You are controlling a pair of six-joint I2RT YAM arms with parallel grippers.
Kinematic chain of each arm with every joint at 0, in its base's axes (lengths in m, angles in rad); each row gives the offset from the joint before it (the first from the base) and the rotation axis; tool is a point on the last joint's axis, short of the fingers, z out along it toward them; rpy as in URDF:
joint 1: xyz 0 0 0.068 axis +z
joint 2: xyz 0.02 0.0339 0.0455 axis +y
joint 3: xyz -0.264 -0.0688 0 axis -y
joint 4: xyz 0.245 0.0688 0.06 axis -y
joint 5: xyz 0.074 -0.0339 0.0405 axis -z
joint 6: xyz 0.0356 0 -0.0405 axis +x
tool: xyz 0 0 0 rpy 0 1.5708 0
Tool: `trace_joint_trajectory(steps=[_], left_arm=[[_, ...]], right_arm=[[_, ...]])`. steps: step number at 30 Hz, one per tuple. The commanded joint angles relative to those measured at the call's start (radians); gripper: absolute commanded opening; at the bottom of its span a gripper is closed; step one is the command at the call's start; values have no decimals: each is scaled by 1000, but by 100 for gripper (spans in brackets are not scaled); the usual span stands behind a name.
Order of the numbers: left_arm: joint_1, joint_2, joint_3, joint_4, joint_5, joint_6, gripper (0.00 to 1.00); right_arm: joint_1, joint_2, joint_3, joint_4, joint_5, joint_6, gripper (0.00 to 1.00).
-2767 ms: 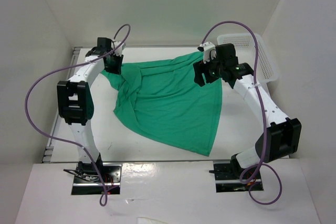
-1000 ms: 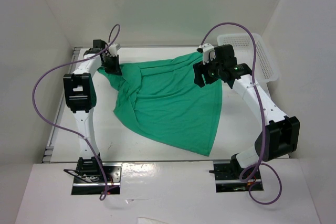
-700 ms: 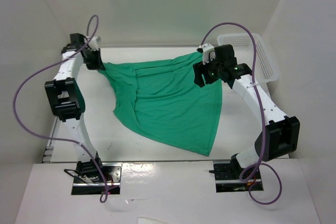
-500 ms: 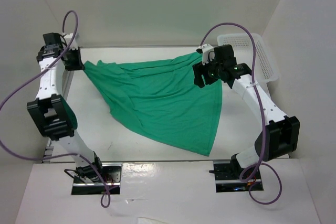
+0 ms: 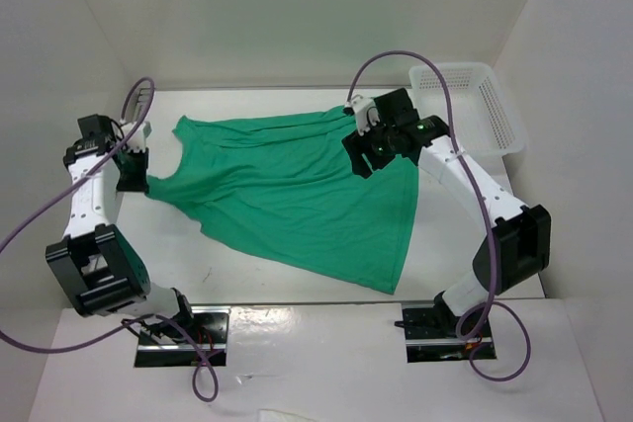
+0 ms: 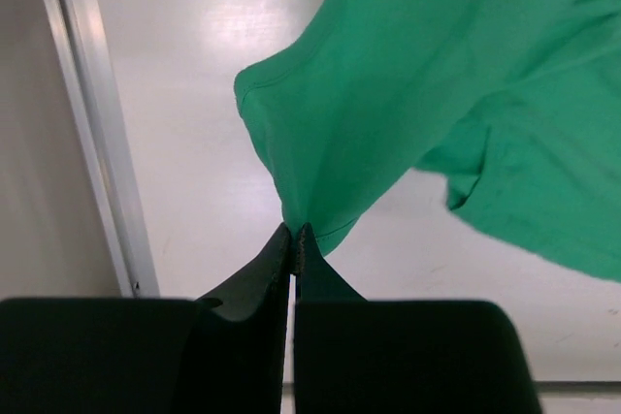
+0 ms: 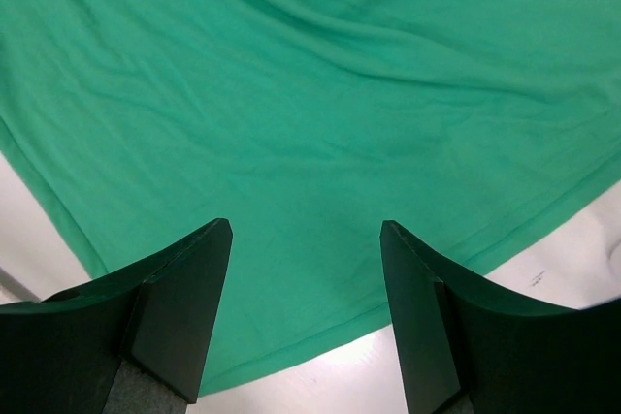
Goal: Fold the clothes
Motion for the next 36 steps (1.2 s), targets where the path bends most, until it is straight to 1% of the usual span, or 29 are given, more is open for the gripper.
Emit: trace_joint_trajectory(steps=[1,5,11,12,16,20,23,24,26,27,28,31,36], left_arm=[[63,-87,-52,-17,-68,66,0],[116,-107,-139,-8,-112,105,0],[161,-125,-232,21,-121,145,0],[161,-125,-257,40,-137,145,0],[170,-114,-279,63,-137,155,0],[170,-70,-270,98,-100,145,0],[170,-44,-242,129,-77,132,0],[170,-29,-227,129,-77,120,0],[170,0,-203,156,-49,108,0],[170,11,-193,157,-49,97,0],[170,21,-175,170,-40,97,0],[170,63,-146,196,-40,77,0],[170,102,-115,223,-40,59,0]], right_arm=[[45,2,19,-43,30,-34,71],[56,2,10,-43,21,-43,71],[56,11,1,-80,2,-65,71],[65,21,1,-97,2,-79,71],[76,54,-13,-152,-36,-151,71],[129,88,-85,-172,-19,-200,71],[201,117,-128,-184,7,-200,71],[248,132,-139,-184,17,-200,71],[299,148,-139,-184,27,-200,71],[351,162,-139,-184,27,-200,71],[376,175,-139,-184,56,-200,71],[439,197,-157,-160,85,-200,71],[502,237,-166,-160,85,-200,70]])
